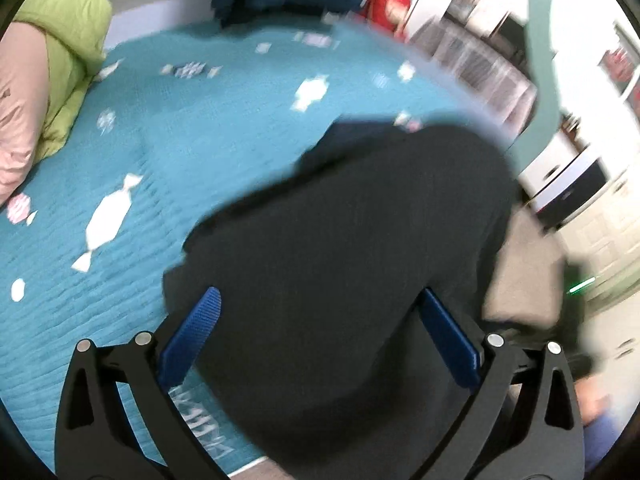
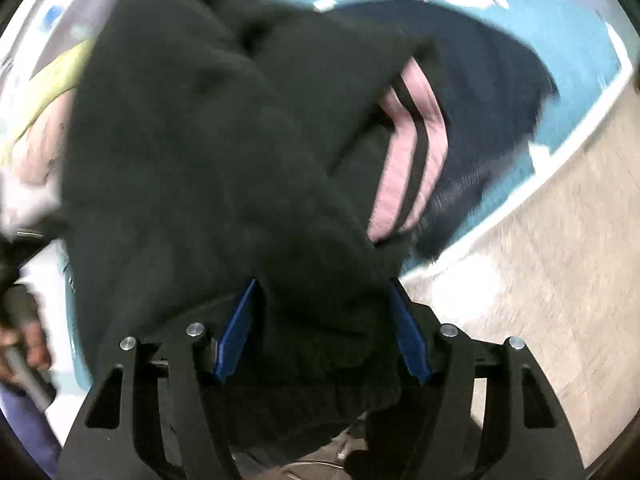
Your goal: Fold large clothes
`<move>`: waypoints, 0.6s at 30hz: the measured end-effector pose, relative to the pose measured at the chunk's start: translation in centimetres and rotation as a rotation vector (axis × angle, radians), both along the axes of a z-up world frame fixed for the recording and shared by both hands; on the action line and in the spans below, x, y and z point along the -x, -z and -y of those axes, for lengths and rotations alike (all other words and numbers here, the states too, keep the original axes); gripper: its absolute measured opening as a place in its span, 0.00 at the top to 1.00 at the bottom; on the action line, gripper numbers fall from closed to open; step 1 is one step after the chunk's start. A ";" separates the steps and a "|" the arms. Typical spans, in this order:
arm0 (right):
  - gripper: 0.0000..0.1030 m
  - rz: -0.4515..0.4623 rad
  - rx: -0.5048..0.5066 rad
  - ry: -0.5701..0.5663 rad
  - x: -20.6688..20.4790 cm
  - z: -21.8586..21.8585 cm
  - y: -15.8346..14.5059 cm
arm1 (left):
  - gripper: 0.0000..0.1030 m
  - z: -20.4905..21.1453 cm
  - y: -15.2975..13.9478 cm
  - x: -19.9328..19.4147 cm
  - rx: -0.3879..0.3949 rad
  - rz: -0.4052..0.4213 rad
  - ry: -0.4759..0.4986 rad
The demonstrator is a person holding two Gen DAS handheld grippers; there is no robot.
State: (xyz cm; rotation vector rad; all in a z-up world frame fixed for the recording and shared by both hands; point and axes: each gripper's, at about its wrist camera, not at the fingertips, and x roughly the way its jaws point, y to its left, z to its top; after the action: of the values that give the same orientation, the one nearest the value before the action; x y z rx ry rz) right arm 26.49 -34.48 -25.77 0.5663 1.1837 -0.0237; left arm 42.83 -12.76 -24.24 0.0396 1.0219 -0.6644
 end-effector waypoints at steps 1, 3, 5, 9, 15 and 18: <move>0.40 -0.012 -0.008 0.015 0.2 0.0 0.7 | 0.04 0.6 -1.2 0.5 0.026 0.017 0.023; 0.40 -0.025 -0.035 0.031 0.5 0.3 1.5 | 0.04 2.5 -3.1 1.7 0.043 0.063 0.089; 0.40 -0.036 -0.051 0.035 0.7 0.5 1.9 | 0.04 5.0 -3.7 2.6 0.054 0.060 0.163; 0.27 -0.048 -0.072 0.048 0.8 1.6 2.5 | 0.04 10.1 -0.3 3.0 -0.129 0.068 0.232; 0.09 -0.022 -0.290 0.139 2.5 4.2 5.4 | 0.04 12.3 5.1 0.0 -0.342 0.051 0.226; 0.08 -0.022 -0.430 0.178 3.0 5.3 7.7 | 0.04 11.8 4.9 -0.5 -0.313 0.019 0.242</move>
State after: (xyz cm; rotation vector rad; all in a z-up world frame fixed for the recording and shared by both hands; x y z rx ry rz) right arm 23.52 -39.74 -33.50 1.0509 1.1620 0.0753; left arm 43.35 -24.60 -29.17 0.4475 1.1052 -0.7161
